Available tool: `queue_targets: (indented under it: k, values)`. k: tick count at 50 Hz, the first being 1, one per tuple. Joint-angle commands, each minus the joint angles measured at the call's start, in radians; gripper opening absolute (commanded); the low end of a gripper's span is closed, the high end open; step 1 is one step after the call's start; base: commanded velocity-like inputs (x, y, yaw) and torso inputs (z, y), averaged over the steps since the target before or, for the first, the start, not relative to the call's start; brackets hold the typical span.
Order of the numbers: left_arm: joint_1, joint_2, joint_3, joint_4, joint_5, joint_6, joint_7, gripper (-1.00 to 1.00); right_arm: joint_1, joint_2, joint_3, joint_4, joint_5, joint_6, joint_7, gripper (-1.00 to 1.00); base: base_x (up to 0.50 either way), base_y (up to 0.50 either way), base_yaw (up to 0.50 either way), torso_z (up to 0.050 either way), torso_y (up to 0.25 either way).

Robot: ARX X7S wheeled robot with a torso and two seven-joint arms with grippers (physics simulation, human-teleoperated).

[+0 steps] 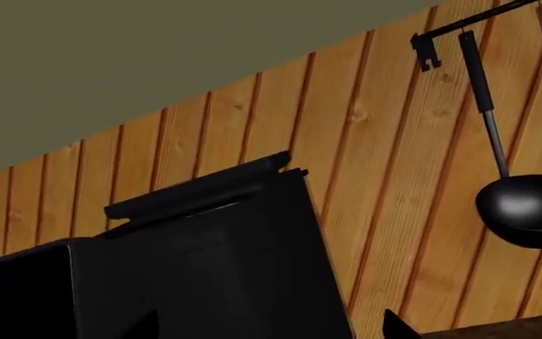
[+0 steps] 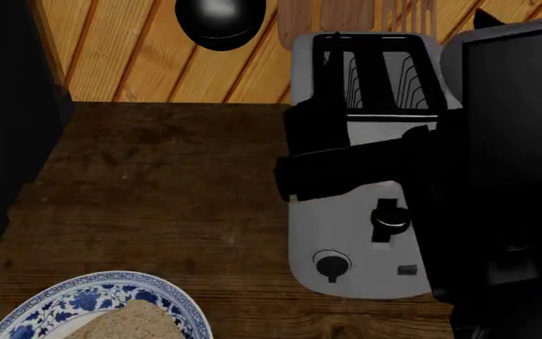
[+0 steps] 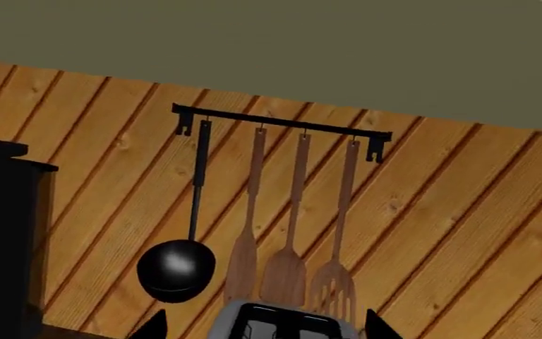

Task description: Place the toasted item on a plate.

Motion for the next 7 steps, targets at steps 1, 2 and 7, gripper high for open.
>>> queue_targets:
  k: [1, 2, 7]
  values:
    - [-0.090, -0.019, -0.023, 0.101, -0.056, -0.148, -0.008, 1.00, 0.006, 0.076, 0.072, -0.034, 0.086, -0.001, 0.064, 1.00, 0.00, 0.00, 0.00, 0.000, 0.000]
    - [-0.101, -0.021, -0.023, 0.109, -0.061, -0.162, -0.008, 1.00, 0.002, 0.077, 0.073, -0.036, 0.083, -0.002, 0.062, 1.00, 0.00, 0.00, 0.00, 0.000, 0.000]
    - [-0.145, -0.020, -0.027, 0.129, -0.081, -0.202, -0.009, 1.00, -0.005, 0.076, 0.074, -0.039, 0.074, -0.008, 0.058, 1.00, 0.00, 0.00, 0.00, 0.000, 0.000]
